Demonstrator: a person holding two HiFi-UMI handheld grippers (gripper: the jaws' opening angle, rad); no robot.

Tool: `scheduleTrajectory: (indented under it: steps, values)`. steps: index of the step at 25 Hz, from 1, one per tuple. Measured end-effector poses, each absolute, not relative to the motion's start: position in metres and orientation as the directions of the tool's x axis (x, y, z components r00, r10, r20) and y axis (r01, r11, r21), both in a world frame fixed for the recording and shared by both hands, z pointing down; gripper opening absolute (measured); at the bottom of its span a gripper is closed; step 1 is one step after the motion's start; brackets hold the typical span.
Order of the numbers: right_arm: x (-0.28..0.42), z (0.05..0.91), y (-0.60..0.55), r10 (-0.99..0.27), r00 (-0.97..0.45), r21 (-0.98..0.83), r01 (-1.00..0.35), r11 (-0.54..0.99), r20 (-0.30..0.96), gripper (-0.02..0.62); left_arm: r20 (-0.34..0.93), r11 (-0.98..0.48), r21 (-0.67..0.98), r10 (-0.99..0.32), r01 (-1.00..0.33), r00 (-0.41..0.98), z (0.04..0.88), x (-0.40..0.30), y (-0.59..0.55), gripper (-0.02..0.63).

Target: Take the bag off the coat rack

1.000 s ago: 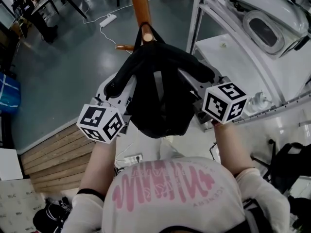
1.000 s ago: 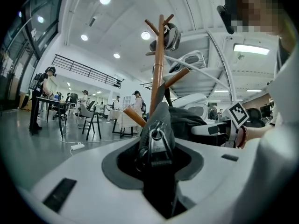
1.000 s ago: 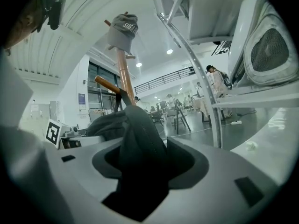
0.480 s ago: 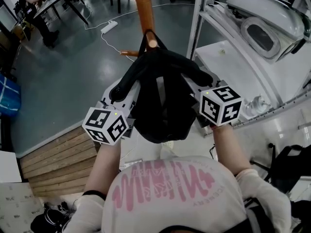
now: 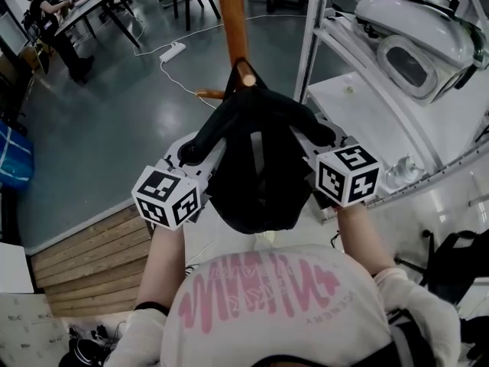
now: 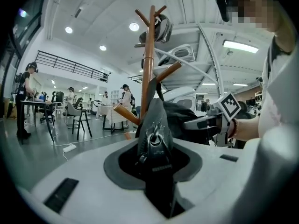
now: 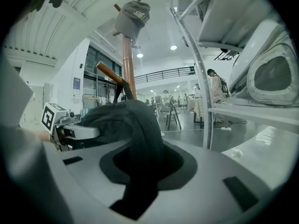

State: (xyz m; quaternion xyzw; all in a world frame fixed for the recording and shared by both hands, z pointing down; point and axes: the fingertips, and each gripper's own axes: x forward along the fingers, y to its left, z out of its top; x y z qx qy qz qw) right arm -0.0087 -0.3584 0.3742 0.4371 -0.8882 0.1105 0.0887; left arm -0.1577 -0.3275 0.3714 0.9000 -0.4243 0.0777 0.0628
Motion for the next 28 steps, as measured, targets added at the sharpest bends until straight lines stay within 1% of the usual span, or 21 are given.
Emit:
scheduleTrajectory:
  steps: [6, 17, 28]
  values:
    - [-0.0119, 0.3726, -0.3596, -0.766, -0.588, -0.113, -0.806, 0.581, 0.26, 0.084, 0.183, -0.58, 0.046, -0.795, -0.813, 0.578, 0.3699, -0.1611, -0.3342, 0.096]
    - [-0.0127, 0.3727, -0.3573, -0.78, -0.566, -0.132, -0.823, 0.552, 0.267, 0.08, 0.16, -0.528, 0.131, -0.824, -0.839, 0.544, 0.3681, -0.1593, -0.3333, 0.082]
    - [-0.0159, 0.3715, -0.3512, -0.776, -0.567, -0.152, -0.823, 0.548, 0.275, 0.075, 0.163, -0.507, 0.159, -0.833, -0.847, 0.529, 0.3667, -0.159, -0.3326, 0.081]
